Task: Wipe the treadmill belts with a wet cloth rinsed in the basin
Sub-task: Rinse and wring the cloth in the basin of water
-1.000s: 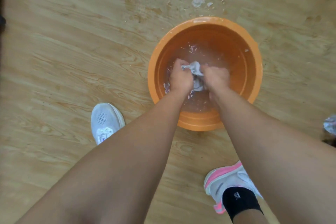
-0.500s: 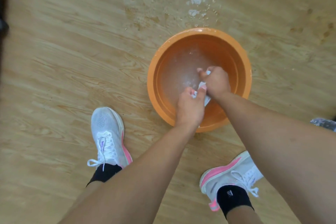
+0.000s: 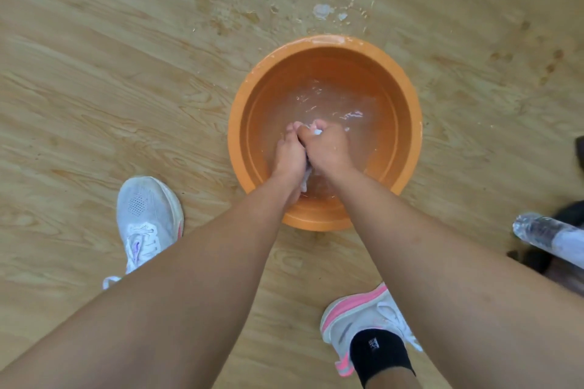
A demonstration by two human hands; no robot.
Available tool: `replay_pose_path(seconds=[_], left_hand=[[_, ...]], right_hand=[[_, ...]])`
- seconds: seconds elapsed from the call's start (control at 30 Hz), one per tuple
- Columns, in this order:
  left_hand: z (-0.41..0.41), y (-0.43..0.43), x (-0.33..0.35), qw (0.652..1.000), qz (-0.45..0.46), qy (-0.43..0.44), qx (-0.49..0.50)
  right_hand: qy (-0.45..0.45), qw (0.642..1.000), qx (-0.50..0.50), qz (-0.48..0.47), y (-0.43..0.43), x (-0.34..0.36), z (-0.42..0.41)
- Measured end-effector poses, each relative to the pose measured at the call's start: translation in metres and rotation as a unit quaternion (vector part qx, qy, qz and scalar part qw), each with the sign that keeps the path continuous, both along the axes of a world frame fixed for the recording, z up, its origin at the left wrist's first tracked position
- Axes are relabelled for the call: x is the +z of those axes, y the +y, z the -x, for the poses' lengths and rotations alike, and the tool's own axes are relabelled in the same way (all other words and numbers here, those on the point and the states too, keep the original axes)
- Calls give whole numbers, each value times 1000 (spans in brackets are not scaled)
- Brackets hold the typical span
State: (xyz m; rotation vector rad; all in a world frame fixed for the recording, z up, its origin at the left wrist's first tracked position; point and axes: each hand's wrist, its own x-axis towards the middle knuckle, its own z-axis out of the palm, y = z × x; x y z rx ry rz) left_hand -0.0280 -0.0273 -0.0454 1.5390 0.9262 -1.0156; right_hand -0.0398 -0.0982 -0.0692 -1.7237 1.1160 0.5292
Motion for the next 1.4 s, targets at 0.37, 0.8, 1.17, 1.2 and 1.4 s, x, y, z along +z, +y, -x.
replay_pose_path(seconds=[0.37,0.8,1.17,1.2,1.4], left_hand=[[6,0,55,995,-6,-82,55],[-22,-6,-9,985,-138,-47,-86],[1,1,25,999,-10,-43,18],[4,-1,34,998,-25,-62,0],[-3,18,54,982,-106,-141,-67]], right_hand=[[6,999,32,44,-33,14,-26],[-8,996,32,84,-21,-10,-6],[2,999,-30,22,0,4,-14],[-2,999,-35,26,-3,5,-15],[16,992,8,128,-59,14,-21]])
